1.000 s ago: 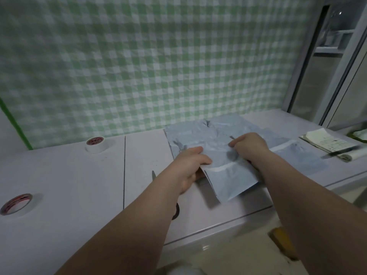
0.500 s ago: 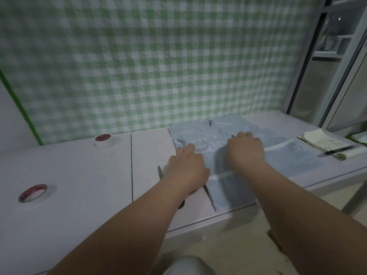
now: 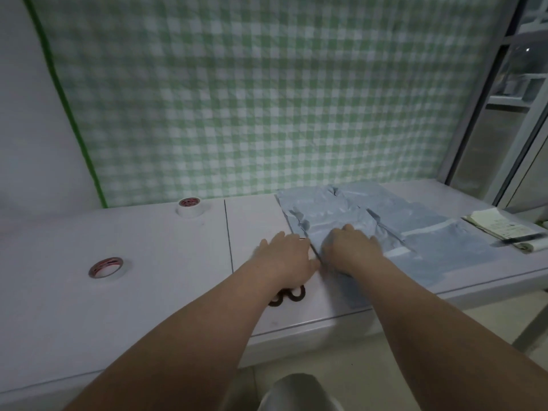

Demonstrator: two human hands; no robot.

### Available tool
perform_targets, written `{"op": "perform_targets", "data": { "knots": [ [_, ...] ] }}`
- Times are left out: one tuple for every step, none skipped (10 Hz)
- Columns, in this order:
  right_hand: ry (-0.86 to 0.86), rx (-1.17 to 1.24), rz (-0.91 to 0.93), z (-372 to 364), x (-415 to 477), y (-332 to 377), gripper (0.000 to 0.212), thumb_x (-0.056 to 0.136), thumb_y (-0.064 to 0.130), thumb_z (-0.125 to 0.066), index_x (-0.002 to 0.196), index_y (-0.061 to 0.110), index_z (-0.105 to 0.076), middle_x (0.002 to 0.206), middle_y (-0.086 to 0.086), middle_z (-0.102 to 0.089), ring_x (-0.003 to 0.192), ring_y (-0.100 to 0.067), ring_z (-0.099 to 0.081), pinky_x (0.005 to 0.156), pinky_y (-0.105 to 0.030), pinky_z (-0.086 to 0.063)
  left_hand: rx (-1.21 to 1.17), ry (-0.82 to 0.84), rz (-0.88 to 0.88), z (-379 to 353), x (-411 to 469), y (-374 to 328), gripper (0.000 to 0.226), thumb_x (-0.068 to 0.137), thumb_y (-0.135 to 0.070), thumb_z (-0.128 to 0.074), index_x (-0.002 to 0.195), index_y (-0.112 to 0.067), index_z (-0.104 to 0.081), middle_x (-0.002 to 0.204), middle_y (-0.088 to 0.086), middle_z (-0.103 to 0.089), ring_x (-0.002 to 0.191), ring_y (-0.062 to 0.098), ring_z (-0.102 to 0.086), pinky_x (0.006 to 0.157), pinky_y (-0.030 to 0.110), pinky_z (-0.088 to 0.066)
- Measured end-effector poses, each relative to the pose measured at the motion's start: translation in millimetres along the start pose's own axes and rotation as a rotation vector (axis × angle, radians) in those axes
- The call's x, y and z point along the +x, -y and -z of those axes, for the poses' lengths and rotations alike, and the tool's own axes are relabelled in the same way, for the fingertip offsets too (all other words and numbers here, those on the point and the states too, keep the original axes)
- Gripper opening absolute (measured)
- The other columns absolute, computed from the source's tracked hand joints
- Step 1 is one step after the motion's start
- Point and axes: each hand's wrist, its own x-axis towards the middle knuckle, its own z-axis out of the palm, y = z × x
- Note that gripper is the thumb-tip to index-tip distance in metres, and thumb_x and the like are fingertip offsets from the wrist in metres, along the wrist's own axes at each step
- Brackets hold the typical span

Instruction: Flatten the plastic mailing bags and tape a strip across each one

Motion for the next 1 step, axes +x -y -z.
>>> {"op": "perform_targets", "data": {
  "knots": [
    [-0.124, 0.096, 0.090, 0.8, -10.6, 22.7, 0.033, 0.090, 0.020, -0.042, 0.120, 0.015, -0.055, 0.124, -0.008, -0.056, 0.115, -0.026, -0.052, 0.099, -0.038, -0.037, -0.123, -0.102, 0.039, 9.2, -10.1, 19.3, 0.044, 0.096, -0.038, -0.042, 0.132, -0.014, -0.050, 0.135, 0.007, -0.050, 0.125, 0.027, -0.044, 0.103, 0.043, -0.039]
  ]
}}
